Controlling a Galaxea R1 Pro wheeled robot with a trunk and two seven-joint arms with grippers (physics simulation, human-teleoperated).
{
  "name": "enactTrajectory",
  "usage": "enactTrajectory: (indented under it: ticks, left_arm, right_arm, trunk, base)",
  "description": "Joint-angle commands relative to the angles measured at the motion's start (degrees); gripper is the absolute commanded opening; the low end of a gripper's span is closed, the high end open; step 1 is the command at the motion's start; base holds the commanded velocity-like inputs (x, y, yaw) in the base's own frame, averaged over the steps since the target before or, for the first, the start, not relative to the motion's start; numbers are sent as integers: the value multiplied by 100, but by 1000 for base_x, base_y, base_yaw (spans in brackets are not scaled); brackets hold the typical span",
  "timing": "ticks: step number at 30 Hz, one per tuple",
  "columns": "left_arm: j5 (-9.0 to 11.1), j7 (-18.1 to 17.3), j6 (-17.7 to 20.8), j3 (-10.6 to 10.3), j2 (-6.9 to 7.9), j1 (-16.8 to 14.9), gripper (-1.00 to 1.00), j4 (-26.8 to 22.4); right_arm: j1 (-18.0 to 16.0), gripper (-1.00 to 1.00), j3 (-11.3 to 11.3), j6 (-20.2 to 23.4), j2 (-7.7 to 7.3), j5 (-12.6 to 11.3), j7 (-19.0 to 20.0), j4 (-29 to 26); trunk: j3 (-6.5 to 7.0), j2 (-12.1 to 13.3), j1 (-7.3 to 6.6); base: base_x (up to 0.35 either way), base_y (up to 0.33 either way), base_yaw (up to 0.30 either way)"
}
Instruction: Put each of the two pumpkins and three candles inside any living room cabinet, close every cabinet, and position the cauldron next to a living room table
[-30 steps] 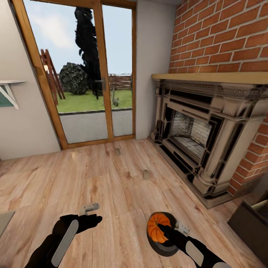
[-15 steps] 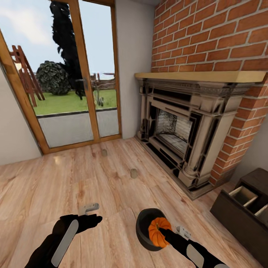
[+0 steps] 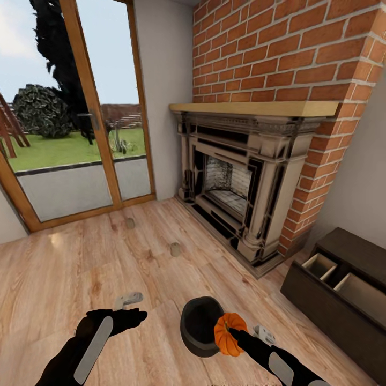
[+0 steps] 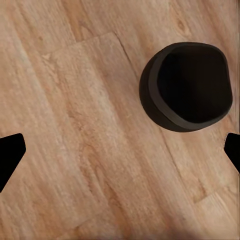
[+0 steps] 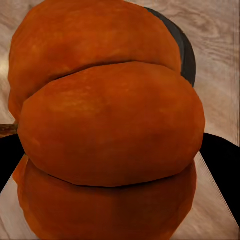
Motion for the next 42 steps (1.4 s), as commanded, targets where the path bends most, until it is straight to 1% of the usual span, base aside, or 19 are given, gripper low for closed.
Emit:
enactTrajectory:
  ticks: [1, 23, 30, 42]
  left_arm:
    - [61, 58, 15, -14, 4, -2, 100, -8]
    - [51, 71, 12, -13, 11, -2, 100, 1]
    - [52, 77, 10, -19, 1, -2, 100, 1]
    - [55, 78, 10, -21, -3, -2, 100, 1]
  right_arm:
    - [-3, -100, 11, 24, -2, -49, 7, -1]
    - [-4, -100, 11, 23, -2, -50, -17, 6]
    - [-4, -100, 11, -101, -2, -50, -17, 12]
    - [-3, -100, 11, -117, -2, -50, -17, 7]
  trunk:
    - [-8, -3, 0]
    - [-61, -3, 0]
    - [-78, -3, 0]
    - [-107, -3, 0]
  base:
    - [0, 0, -265]
    - [0, 0, -265]
    - [0, 0, -265]
    - [0, 0, -265]
